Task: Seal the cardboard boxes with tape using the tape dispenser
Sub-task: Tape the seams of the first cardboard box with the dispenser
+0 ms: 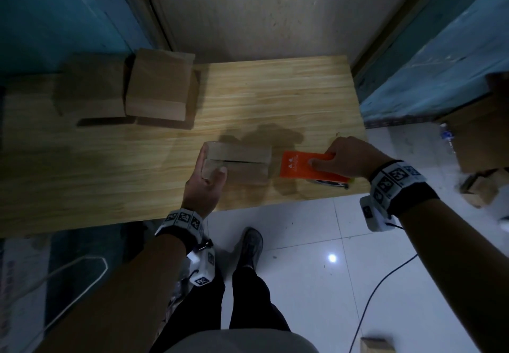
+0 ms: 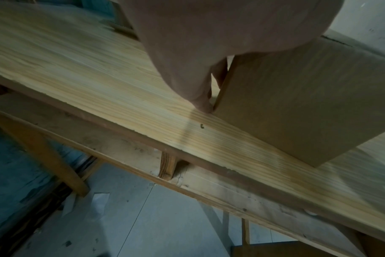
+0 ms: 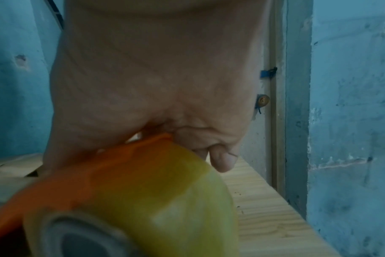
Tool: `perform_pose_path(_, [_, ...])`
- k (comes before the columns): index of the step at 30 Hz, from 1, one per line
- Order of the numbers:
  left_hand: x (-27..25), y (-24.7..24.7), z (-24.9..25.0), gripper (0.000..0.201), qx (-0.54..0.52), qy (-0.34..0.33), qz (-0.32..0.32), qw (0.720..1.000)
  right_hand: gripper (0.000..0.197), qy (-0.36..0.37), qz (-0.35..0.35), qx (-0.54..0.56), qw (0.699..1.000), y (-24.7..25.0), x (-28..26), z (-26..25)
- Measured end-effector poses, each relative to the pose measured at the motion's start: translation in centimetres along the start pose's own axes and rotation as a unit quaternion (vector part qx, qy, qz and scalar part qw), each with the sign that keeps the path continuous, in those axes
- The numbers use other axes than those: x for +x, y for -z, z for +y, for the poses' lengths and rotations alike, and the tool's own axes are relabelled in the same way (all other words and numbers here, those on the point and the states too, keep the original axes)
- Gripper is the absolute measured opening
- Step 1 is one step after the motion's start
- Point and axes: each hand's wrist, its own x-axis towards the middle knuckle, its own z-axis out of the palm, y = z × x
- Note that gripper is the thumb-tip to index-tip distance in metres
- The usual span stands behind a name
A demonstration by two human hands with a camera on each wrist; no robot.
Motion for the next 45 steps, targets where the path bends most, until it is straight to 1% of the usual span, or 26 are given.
perform_pose_path(6, [0.1,0.0,0.0,0.069,-0.004,0.0,-0.01,1.0,0.054,-0.001,-0.013,-0.013,1.0,0.0,0.7,-0.4])
perform_pose_path(8, [0.1,0.1,0.1,0.07,-0.008,0.001,-0.018,1.0,0.055,-0.003,0.001,-0.02,1.0,-0.2,0.8,-0.6])
perform_pose_path(11, [0.3,0.3,-0.3,0.071,-0.011,-0.014,-0.039,0.999,0.056,0.004,0.034,-0.036,0.999,-0.4,1.1,-1.2])
perform_pose_path(15, [0.6,0.6,-0.7,0.075,-0.014,-0.023,-0.062,0.998,0.057,0.0,0.045,-0.032,0.998,-0.4,1.3,-1.5])
perform_pose_path(18, [0.7,1.0,-0.8,0.078,-0.004,-0.003,-0.083,0.996,0.056,-0.006,0.053,-0.024,0.998,-0.4,1.2,-1.4])
perform_pose_path(20, [0.8,1.2,-0.7,0.08,-0.029,0.01,-0.105,0.994,0.057,-0.008,0.059,-0.026,0.998,-0.5,1.2,-1.6])
perform_pose_path(22, [0.8,1.2,-0.9,0.079,-0.047,0.004,-0.116,0.992,0.057,-0.008,0.062,-0.027,0.998,-0.6,1.3,-1.9])
perform_pose_path(25, [1.3,1.3,-1.3,0.078,-0.054,0.018,-0.133,0.989,0.057,-0.006,0.061,-0.027,0.998,-0.6,1.4,-2.1])
perform_pose_path(28, [1.5,2.3,-0.7,0.087,-0.054,0.004,-0.161,0.985,0.057,-0.006,0.066,-0.027,0.997,-0.6,1.4,-2.0])
perform_pose_path(30, [1.8,2.8,0.0,0.089,-0.046,0.004,-0.177,0.983,0.056,-0.007,0.07,-0.025,0.997,-0.6,1.4,-1.8])
perform_pose_path(32, [2.1,3.0,0.7,0.083,-0.031,0.017,-0.167,0.985,0.055,-0.008,0.072,-0.023,0.997,-0.4,1.2,-1.6])
perform_pose_path(36, [2.4,2.5,1.3,0.07,-0.006,-0.005,-0.146,0.989,0.054,-0.008,0.078,-0.019,0.997,-0.2,0.8,-1.4])
perform_pose_path(40, [2.3,2.2,0.3,0.066,0.009,-0.006,-0.125,0.992,0.055,-0.009,0.079,-0.015,0.997,-0.2,0.7,-1.7])
perform_pose_path(42, [2.3,2.1,-0.6,0.07,0.006,-0.008,-0.129,0.992,0.056,-0.011,0.079,-0.014,0.997,-0.2,0.7,-1.9])
perform_pose_path(45, [2.0,1.6,-0.7,0.066,-0.016,-0.004,-0.127,0.992,0.057,-0.006,0.082,-0.012,0.997,-0.4,0.8,-2.1])
